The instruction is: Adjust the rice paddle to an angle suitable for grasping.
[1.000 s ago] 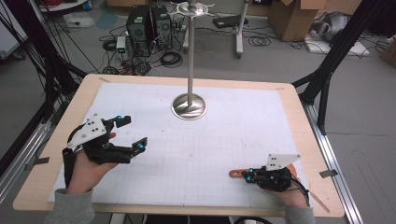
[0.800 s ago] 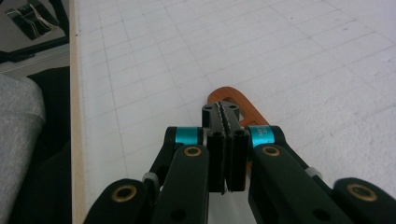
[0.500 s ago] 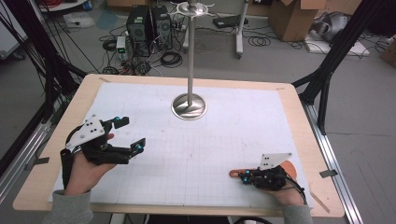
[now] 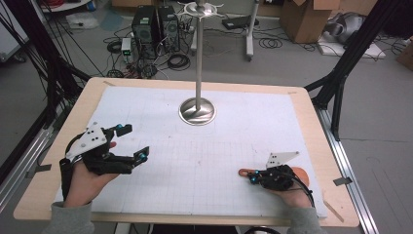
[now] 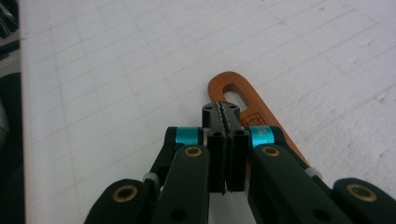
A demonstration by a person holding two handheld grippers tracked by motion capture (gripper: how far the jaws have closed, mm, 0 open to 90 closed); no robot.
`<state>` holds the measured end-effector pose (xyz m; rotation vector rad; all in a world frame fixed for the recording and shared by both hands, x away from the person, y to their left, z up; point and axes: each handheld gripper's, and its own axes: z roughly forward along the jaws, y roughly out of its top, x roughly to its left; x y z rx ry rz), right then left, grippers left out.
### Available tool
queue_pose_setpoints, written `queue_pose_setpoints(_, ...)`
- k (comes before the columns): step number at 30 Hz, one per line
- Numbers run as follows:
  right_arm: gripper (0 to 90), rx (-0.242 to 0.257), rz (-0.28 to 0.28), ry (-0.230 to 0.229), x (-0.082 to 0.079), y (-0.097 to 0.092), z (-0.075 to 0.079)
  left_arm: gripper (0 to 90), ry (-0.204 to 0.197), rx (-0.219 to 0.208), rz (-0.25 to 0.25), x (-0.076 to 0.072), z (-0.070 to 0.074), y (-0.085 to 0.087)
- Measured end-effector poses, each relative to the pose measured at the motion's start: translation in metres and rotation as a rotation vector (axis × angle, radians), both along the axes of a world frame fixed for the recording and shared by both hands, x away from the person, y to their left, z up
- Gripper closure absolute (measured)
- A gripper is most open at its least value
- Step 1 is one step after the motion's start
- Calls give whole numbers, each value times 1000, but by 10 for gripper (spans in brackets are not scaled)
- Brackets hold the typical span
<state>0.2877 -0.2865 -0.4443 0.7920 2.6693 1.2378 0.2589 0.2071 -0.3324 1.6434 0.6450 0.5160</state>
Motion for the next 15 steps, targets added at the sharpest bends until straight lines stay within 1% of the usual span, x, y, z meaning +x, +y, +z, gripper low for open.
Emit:
queue_pose_setpoints(4, 897, 3, -8, 5, 5, 2, 0, 91, 4, 7, 10, -2, -1, 4)
queue_pose_setpoints(5, 897, 5, -15, 9, 6, 3, 0, 91, 6, 7, 12, -4, -1, 5)
queue_pose_setpoints(7, 897, -5, -37, 7, 10, 2, 1, 91, 4, 8, 22, -5, -2, 7)
queue_pose_setpoints(8, 897, -5, -37, 7, 10, 2, 1, 91, 4, 8, 22, -5, -2, 7)
queue_pose_setpoints(9, 897, -3, -48, 20, 13, 2, 1, 91, 5, 9, 25, -7, -2, 9)
queue_pose_setpoints(12, 897, -3, -51, 22, 16, 3, 1, 91, 4, 8, 27, -9, -2, 10)
queue_pose_setpoints(15, 897, 1, -71, 24, 19, 3, 0, 91, 2, 5, 38, -12, -2, 15)
